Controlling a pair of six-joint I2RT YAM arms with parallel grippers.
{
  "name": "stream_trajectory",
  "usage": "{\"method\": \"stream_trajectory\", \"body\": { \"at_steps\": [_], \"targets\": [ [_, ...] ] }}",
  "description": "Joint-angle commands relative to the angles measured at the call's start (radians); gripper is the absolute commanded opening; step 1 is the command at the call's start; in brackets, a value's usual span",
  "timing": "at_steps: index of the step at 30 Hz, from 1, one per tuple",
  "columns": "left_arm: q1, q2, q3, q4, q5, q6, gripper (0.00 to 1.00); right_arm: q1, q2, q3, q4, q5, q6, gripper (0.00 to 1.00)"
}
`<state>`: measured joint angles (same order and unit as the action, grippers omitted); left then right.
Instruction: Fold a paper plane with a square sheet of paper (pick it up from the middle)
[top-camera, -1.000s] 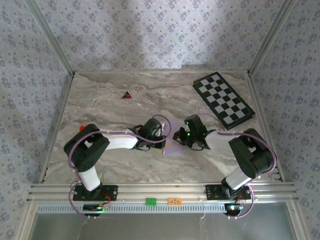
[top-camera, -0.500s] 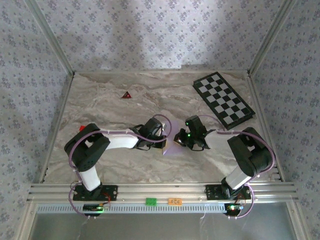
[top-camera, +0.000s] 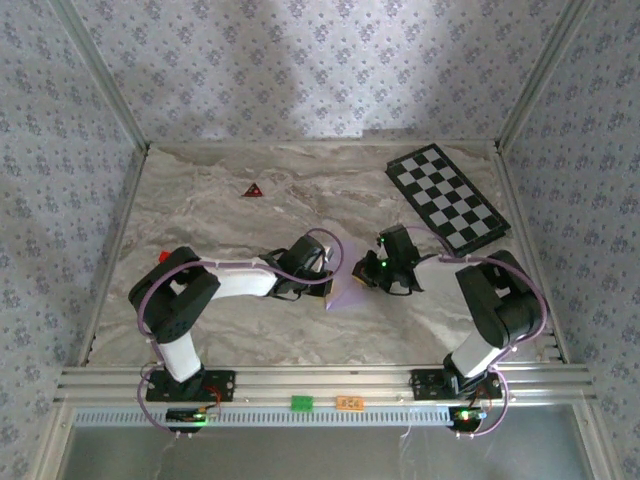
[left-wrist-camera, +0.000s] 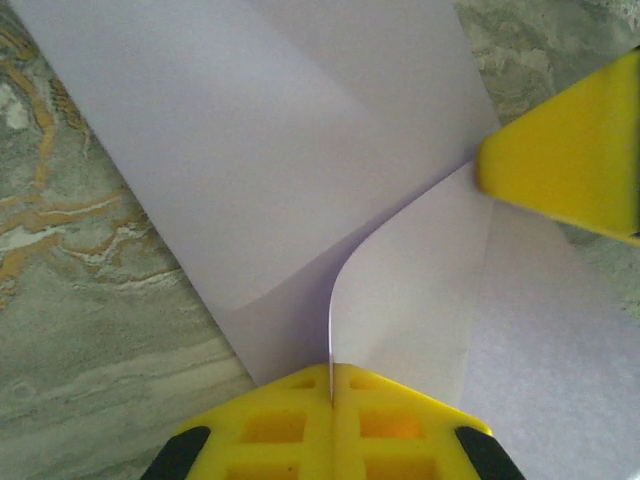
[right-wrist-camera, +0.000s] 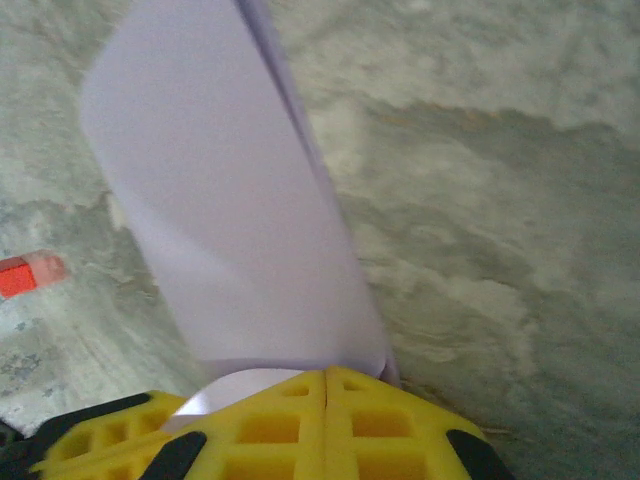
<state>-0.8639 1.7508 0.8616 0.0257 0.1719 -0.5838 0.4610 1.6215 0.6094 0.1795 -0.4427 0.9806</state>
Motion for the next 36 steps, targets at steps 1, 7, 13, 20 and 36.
{"method": "stream_trajectory", "body": {
  "at_steps": [1, 7, 13, 20, 36],
  "targets": [
    [0.000, 0.027, 0.000, -0.064, 0.003, 0.015, 0.00, -0.021, 0.033, -0.040, 0.001, 0.016, 0.016, 0.00],
    [0.000, 0.026, -0.006, -0.066, 0.004, 0.016, 0.00, -0.061, 0.007, -0.047, -0.008, 0.016, 0.008, 0.00],
    [0.000, 0.026, -0.004, -0.063, 0.008, 0.014, 0.00, -0.058, -0.077, -0.001, -0.047, 0.019, -0.033, 0.00],
    [0.000, 0.027, -0.003, -0.060, 0.010, 0.011, 0.00, 0.046, -0.066, 0.053, -0.072, 0.022, -0.044, 0.00],
    [-0.001, 0.023, 0.002, -0.060, 0.010, 0.006, 0.00, 0.068, 0.051, -0.019, -0.059, 0.032, -0.019, 0.00]
  ]
}}
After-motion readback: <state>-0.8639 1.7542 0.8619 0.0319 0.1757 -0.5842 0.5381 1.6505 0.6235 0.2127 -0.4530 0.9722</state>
